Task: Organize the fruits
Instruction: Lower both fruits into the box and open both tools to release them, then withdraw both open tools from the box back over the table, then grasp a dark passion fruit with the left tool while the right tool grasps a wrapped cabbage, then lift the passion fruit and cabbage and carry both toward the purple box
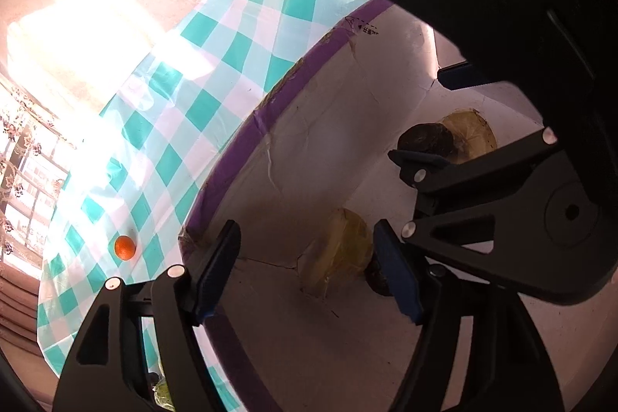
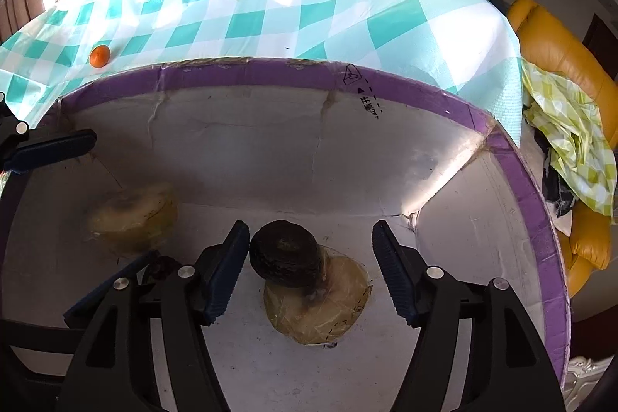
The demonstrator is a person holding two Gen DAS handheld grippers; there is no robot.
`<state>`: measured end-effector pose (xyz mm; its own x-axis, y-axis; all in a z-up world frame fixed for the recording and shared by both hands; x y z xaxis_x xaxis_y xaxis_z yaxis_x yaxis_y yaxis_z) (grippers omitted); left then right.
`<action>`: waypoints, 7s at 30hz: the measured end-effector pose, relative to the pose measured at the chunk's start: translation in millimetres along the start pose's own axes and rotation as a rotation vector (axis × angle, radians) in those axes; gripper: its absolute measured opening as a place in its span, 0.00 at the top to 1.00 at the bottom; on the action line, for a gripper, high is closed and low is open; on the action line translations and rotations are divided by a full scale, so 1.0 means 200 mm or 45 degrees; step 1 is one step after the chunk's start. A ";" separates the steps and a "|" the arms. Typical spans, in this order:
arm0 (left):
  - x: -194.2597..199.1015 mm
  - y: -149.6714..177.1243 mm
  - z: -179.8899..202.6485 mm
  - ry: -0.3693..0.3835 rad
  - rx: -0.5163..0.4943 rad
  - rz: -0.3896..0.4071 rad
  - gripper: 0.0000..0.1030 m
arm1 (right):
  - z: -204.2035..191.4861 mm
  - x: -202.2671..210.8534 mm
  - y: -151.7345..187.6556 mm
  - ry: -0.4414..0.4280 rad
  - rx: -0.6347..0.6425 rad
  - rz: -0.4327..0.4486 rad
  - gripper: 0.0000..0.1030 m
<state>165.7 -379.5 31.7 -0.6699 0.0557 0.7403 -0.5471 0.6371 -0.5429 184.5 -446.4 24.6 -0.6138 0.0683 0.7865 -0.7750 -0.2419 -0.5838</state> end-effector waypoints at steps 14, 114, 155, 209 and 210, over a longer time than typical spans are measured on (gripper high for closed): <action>0.07 0.01 -0.06 0.025 0.067 0.081 0.19 | 0.03 0.07 -0.02 0.045 -0.034 0.076 0.24; -0.01 1.25 -1.52 0.226 0.910 0.074 0.35 | -1.38 0.07 -0.21 -0.351 0.029 0.167 0.16; -0.18 1.29 -1.57 0.274 0.929 0.070 0.60 | -1.60 -0.11 -0.31 -0.403 0.213 0.133 0.38; -0.28 1.46 -1.87 0.058 1.226 -0.002 0.65 | -1.57 -0.11 -0.30 -0.349 0.142 0.136 0.46; -0.27 1.46 -1.87 0.053 1.225 0.002 0.65 | -1.57 -0.11 -0.31 -0.352 0.140 0.137 0.46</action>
<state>230.3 90.5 -18.6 -0.6628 0.0950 0.7428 -0.7360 -0.2653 -0.6228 197.6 -129.1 -19.9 -0.6155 -0.2250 0.7554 -0.6779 -0.3377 -0.6529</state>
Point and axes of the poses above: each gripper's, at about its wrist camera, not at the fingertips, and x roughly against the way its jaws point, z to its right, y to its underside, the point moved 3 cm from there along -x, roughly the way its jaws point, and after that the axes turned 8 degrees about x, right-handed, at the moved point
